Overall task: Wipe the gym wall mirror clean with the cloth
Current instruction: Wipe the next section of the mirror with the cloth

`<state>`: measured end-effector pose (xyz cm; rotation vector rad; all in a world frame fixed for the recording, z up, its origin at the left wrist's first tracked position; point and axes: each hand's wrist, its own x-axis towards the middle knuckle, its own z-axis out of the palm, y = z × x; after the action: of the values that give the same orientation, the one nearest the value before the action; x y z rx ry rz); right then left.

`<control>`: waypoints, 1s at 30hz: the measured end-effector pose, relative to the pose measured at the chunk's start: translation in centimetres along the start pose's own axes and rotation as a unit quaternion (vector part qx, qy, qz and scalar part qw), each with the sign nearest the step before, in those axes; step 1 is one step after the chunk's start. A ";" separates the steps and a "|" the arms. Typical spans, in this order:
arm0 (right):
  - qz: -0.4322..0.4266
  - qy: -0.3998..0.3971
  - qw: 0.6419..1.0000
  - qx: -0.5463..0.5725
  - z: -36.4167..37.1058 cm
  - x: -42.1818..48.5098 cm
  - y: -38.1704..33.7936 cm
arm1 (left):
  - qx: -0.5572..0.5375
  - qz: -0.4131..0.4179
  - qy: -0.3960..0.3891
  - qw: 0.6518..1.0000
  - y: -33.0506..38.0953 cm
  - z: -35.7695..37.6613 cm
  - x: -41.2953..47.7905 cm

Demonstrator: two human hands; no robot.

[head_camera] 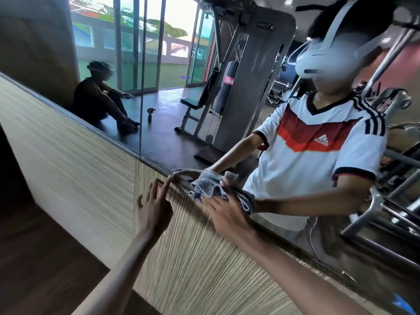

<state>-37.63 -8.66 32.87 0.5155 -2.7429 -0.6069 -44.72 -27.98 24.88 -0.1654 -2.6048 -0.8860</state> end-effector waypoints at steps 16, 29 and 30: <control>-0.087 -0.042 0.985 -0.141 -3.0 21.1 -9.0 | 0.042 -0.090 -0.105 0.990 -8.0 -5.0 9.5; -0.038 0.000 0.999 -0.005 0.8 -1.2 0.7 | -0.193 -0.086 -0.022 0.977 -1.0 0.2 4.5; -0.018 -0.006 1.000 -0.014 0.8 -3.7 1.5 | -0.215 -0.094 -0.027 0.972 0.1 0.5 3.8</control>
<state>-35.06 -5.62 32.12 0.5578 -2.7373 -0.6569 -48.40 -27.62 26.04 -0.0563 -2.4678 -1.5289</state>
